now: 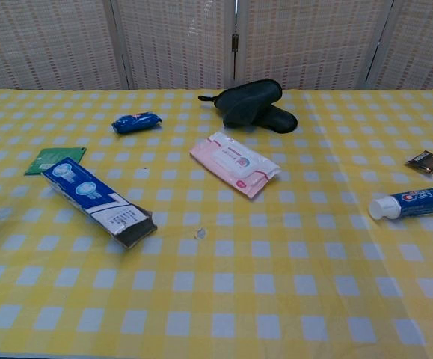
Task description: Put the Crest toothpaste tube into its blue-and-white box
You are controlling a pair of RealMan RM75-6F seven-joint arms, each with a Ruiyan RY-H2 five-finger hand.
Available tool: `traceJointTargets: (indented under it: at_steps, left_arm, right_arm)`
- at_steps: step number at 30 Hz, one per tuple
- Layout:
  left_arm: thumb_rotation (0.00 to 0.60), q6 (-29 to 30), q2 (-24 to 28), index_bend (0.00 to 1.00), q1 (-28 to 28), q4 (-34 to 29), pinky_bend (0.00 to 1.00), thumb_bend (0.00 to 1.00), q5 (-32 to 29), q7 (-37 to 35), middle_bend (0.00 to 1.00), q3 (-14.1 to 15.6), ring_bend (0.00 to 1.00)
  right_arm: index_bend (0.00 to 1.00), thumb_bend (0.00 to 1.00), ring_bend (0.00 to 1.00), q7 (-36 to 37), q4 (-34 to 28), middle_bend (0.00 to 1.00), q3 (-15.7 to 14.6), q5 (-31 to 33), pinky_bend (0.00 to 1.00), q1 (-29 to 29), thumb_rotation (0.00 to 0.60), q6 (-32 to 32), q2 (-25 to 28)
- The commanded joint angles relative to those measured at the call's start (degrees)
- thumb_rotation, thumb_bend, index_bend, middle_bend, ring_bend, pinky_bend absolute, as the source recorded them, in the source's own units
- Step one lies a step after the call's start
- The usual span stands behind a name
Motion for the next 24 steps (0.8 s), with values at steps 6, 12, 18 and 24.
traceJointTargets:
  at_steps: [6,12,18,24]
  left_arm:
    - [0.6,-10.1,-2.0,0.11,-10.4,9.8,0.07,0.1,5.8,-9.0,0.14,1.5,0.08]
    - [0.6,-13.0,-4.9,0.11,-14.9,15.6,0.07,0.1,8.1,-13.2,0.14,2.5,0.08]
    - [0.6,-14.1,-5.5,0.13,-18.4,17.9,0.07,0.1,10.2,-16.4,0.14,3.9,0.08]
    - [0.6,-15.6,-6.6,0.14,-20.8,19.5,0.08,0.09,10.2,-17.2,0.14,4.5,0.08]
  right_arm:
    - [0.0,0.32,0.0,-1.3,-0.1,0.0,0.3,0.7,0.0,0.4,0.6,-0.5,-0.6]
    - [0.0,0.32,0.0,-1.6,0.1,0.0,0.6,2.9,0.0,1.2,0.6,-3.1,-0.6]
    - [0.0,0.32,0.0,-1.2,0.2,0.0,1.0,4.2,0.0,1.7,0.6,-4.4,-0.2]
    - [0.0,0.32,0.0,-0.5,0.2,0.0,1.0,4.9,0.0,2.2,0.6,-5.6,0.0]
